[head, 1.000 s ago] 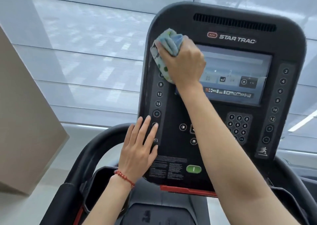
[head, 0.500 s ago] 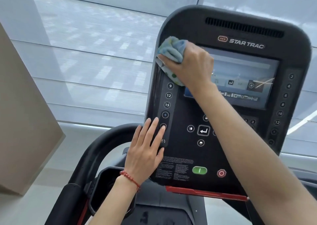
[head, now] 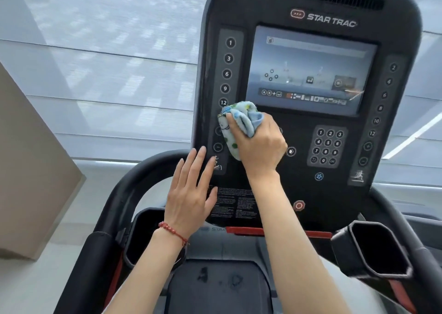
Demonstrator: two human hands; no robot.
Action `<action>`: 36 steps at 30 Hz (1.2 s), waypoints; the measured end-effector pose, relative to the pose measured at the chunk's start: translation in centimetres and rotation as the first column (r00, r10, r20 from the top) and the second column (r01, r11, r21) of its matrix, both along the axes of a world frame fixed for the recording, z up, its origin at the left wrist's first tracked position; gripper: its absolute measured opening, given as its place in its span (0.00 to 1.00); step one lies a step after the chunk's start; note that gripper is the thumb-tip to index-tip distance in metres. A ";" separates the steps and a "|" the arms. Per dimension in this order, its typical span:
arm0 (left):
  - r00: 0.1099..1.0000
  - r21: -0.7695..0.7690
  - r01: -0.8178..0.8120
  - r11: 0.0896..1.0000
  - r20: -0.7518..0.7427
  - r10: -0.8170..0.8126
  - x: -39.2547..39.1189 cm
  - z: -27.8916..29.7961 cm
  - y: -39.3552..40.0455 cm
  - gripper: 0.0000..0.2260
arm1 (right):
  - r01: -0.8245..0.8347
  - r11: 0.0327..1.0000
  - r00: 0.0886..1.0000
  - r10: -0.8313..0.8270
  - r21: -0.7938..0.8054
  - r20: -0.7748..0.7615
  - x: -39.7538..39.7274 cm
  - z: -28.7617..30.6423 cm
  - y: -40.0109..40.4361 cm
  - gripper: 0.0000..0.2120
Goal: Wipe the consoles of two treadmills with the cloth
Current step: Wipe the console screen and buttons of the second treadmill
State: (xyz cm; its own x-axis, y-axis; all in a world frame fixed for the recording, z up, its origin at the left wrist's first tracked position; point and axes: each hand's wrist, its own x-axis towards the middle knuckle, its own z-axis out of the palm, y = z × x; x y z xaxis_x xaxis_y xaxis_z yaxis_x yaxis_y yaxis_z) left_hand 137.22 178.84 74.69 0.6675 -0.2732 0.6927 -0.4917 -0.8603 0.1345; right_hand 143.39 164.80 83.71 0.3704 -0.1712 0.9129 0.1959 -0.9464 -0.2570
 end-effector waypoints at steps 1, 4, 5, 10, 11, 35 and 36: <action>1.000 0.001 0.001 1.000 0.014 -0.001 0.2 0.3 0.0 0.24 | 0.026 0.998 1.000 -0.026 0.065 -0.004 -0.1 0.0 -0.8 0.25; 0.999 0.006 0.000 1.000 0.040 0.000 0.9 1.2 0.0 0.23 | 0.130 0.952 0.991 -0.131 0.278 -0.017 -0.5 -0.4 -4.3 0.27; 0.999 0.013 -0.001 1.000 0.043 0.000 1.2 1.4 -0.1 0.23 | 0.167 0.922 0.985 -0.171 0.348 -0.020 -0.8 -0.5 -5.9 0.27; 0.999 0.078 0.009 0.997 0.045 -0.013 1.9 1.4 0.1 0.23 | 0.318 0.731 0.945 -0.297 0.604 -0.138 -2.7 -0.3 -12.4 0.24; 0.999 0.085 0.012 0.996 0.046 -0.016 2.0 1.4 0.2 0.23 | 0.326 0.715 0.941 -0.310 0.619 -0.139 -2.7 -0.4 -12.5 0.24; 0.999 0.082 0.034 0.996 -0.008 -0.033 0.3 -0.1 0.1 0.25 | 0.371 0.693 0.926 -0.328 0.618 -0.187 -5.7 -5.8 -11.0 0.23; 0.999 0.082 0.032 0.996 -0.007 -0.031 0.3 -0.2 0.1 0.25 | 0.349 0.692 0.933 -0.321 0.632 -0.163 -5.5 -5.8 -10.6 0.23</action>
State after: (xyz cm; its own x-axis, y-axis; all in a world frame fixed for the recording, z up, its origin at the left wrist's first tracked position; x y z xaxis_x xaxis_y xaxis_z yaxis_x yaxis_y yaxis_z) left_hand 137.50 178.90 74.50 0.6613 -0.3500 0.6634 -0.5182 -0.8527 0.0667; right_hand 137.84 154.22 77.87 0.2036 -0.8279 0.5227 -0.1242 -0.5514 -0.8250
